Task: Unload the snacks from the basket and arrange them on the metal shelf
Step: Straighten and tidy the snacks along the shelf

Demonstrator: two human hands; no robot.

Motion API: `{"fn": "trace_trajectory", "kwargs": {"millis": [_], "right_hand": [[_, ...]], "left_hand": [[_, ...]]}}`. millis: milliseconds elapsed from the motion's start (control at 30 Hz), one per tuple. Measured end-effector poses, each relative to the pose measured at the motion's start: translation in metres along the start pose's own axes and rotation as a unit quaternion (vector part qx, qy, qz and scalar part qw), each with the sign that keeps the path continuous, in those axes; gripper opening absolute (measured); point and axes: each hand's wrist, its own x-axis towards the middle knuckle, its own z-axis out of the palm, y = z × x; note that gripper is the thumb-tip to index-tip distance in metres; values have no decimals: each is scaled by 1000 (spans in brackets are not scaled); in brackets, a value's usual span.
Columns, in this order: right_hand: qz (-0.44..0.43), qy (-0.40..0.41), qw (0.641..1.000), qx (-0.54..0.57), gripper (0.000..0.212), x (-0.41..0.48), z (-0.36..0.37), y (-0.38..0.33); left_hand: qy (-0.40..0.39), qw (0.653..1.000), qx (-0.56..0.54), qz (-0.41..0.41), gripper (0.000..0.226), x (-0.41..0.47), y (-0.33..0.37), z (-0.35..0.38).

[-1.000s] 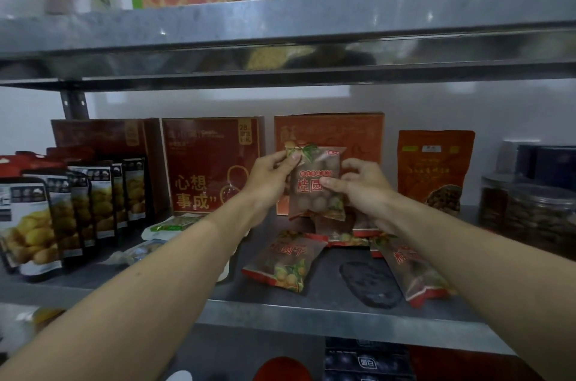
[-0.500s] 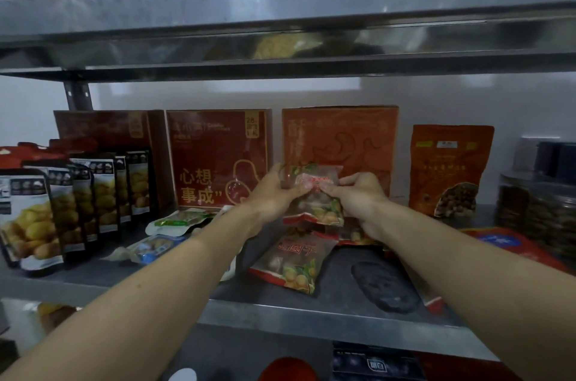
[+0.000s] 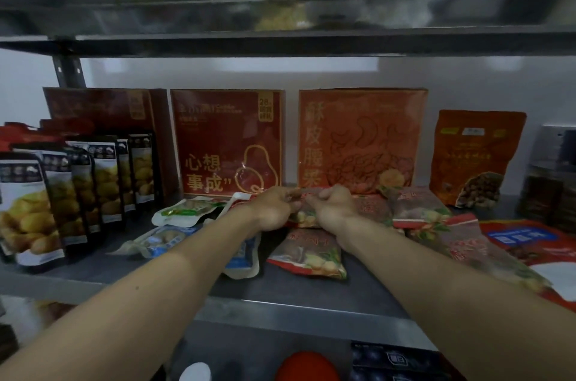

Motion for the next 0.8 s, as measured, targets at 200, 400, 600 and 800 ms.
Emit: {"fn": "trace_trajectory", "kwargs": {"millis": [200,400,600,800], "right_hand": [[-55,-29,992,-105,18,-10,-7,-3],[-99,-77,975,-182,34,-22,-12,3],[-131,-128,969,-167,42,-26,-11,4],[-168,-51,960,-218,35,-27,-50,-12]], "left_hand": [[-22,999,27,-2,41,-6,1,5],[-69,986,146,28,57,-12,6,13],[-86,979,182,15,67,-16,5,12],[-54,979,192,31,69,-18,12,14]]}}
